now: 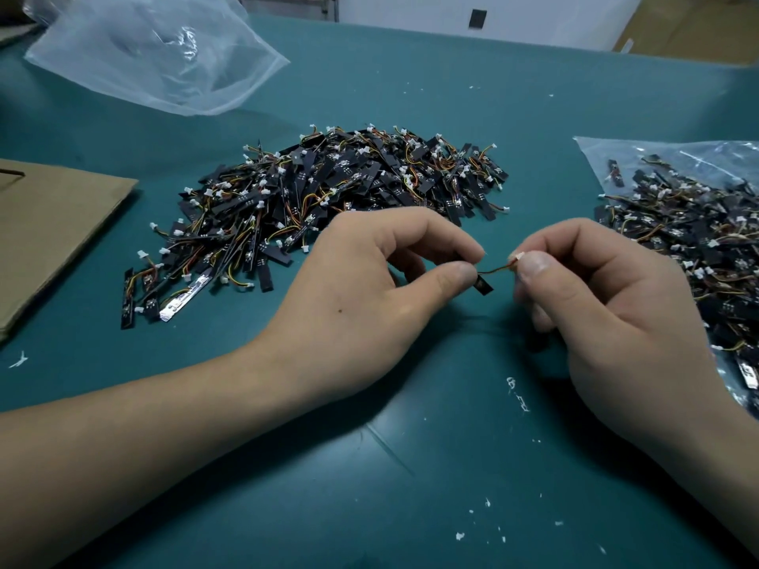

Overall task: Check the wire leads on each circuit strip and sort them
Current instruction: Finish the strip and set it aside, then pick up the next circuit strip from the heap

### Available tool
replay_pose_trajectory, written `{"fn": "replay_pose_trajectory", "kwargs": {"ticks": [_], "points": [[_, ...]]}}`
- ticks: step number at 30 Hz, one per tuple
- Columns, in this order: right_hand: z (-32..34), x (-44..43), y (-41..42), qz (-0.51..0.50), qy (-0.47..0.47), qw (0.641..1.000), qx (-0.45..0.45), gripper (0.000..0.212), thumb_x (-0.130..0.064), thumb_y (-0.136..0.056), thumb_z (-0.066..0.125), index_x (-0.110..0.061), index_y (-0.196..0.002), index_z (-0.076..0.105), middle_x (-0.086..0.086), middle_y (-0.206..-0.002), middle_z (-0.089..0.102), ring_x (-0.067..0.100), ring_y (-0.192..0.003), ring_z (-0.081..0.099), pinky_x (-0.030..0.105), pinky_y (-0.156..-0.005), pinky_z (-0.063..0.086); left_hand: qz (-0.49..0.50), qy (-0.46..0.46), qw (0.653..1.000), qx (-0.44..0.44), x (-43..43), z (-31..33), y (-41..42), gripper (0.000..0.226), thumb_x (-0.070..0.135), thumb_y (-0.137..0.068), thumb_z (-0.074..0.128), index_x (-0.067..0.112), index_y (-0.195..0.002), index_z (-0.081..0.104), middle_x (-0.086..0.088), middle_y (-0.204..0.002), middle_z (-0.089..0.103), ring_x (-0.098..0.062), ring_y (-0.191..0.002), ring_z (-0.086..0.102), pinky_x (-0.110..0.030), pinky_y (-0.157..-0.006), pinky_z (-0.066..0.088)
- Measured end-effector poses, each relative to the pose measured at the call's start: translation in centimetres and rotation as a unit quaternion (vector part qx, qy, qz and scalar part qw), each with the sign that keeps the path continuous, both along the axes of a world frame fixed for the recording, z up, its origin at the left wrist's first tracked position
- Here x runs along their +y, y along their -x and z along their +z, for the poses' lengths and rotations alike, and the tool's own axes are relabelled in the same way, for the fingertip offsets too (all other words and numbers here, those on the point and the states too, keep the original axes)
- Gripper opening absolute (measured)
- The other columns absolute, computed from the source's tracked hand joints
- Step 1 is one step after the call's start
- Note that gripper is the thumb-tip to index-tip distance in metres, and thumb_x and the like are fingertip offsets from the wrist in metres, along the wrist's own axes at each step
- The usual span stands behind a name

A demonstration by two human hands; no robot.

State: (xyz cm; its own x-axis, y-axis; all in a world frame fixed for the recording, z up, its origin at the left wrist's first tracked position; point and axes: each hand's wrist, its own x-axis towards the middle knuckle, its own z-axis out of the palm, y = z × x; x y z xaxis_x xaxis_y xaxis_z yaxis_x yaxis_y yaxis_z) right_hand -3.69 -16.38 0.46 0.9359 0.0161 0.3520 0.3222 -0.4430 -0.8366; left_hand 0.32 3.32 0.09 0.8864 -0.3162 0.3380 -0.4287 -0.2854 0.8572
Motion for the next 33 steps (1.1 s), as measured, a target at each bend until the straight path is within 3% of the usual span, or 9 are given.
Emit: {"fn": "replay_pose_trajectory", "kwargs": {"ticks": [3, 6, 13, 19, 26, 29, 33], "points": [[0.10, 0.10, 0.00, 0.025, 0.022, 0.999, 0.031, 0.028, -0.051, -0.092, 0.055, -0.028, -0.095, 0.069, 0.003, -0.079, 0.069, 0.015, -0.063, 0.057, 0.033, -0.061, 0.050, -0.004, 0.041, 0.999, 0.026, -0.01, 0.02, -0.13, 0.010, 0.015, -0.089, 0.080, 0.024, -0.091, 0.078, 0.018, -0.077, 0.072, -0.004, -0.070, 0.063, -0.018, -0.065, 0.051], [0.08, 0.22, 0.08, 0.061, 0.057, 0.995, 0.048, 0.031, -0.057, -0.092, 0.052, -0.030, -0.096, 0.067, 0.004, -0.077, 0.069, 0.019, -0.061, 0.057, 0.038, -0.060, 0.048, -0.018, 0.076, 0.996, 0.048, -0.10, 0.06, -0.12, 0.010, 0.012, -0.088, 0.079, 0.022, -0.090, 0.077, 0.010, -0.076, 0.074, -0.011, -0.068, 0.063, -0.024, -0.065, 0.053], [-0.01, -0.13, -0.01, 0.072, 0.078, 0.993, 0.044, 0.041, -0.054, -0.099, 0.041, -0.024, -0.093, 0.069, -0.007, -0.077, 0.070, 0.015, -0.068, 0.061, 0.036, -0.066, 0.048, -0.033, 0.072, 0.995, 0.052, -0.25, 0.16, -0.02, 0.008, 0.014, -0.088, 0.076, 0.021, -0.088, 0.074, 0.015, -0.071, 0.069, -0.010, -0.057, 0.055, -0.023, -0.051, 0.046], [-0.18, 0.14, -0.05, 0.070, 0.139, 0.987, 0.039, 0.028, -0.051, -0.095, 0.053, -0.032, -0.077, 0.063, -0.003, -0.069, 0.066, 0.016, -0.061, 0.058, 0.036, -0.062, 0.047, -0.034, 0.076, 0.994, 0.068, -0.24, 0.17, -0.01, 0.008, 0.016, -0.083, 0.075, 0.023, -0.081, 0.071, 0.014, -0.069, 0.068, -0.010, -0.052, 0.050, -0.020, -0.048, 0.041], [-0.24, 0.05, 0.12, 0.074, 0.157, 0.985, 0.004, 0.021, -0.036, -0.096, 0.062, -0.026, -0.077, 0.065, -0.007, -0.060, 0.057, 0.008, -0.052, 0.047, 0.016, -0.051, 0.035, -0.027, 0.051, 0.996, 0.071, -0.35, 0.09, 0.12, 0.012, 0.016, -0.082, 0.073, 0.021, -0.080, 0.063, 0.015, -0.067, 0.064, -0.006, -0.049, 0.046, -0.016, -0.047, 0.037], [-0.17, 0.15, 0.26, 0.068, 0.176, 0.982, -0.017, 0.019, -0.034, -0.097, 0.062, -0.027, -0.079, 0.064, -0.008, -0.062, 0.057, 0.009, -0.054, 0.050, 0.016, -0.053, 0.035, -0.031, 0.064, 0.995, 0.074, -0.33, 0.14, 0.15, 0.014, 0.015, -0.080, 0.072, 0.020, -0.082, 0.059, 0.001, -0.078, 0.068, -0.009, -0.052, 0.045, -0.020, -0.049, 0.039], [-0.18, 0.15, 0.19, 0.080, 0.169, 0.982, -0.002, 0.026, -0.043, -0.098, 0.054, -0.025, -0.081, 0.063, -0.007, -0.065, 0.058, 0.012, -0.058, 0.053, 0.022, -0.055, 0.041, -0.059, 0.102, 0.990, 0.075, -0.24, 0.30, 0.09, 0.021, 0.007, -0.083, 0.072, 0.021, -0.089, 0.057, 0.000, -0.082, 0.069, -0.013, -0.056, 0.043, -0.023, -0.053, 0.040]]}}
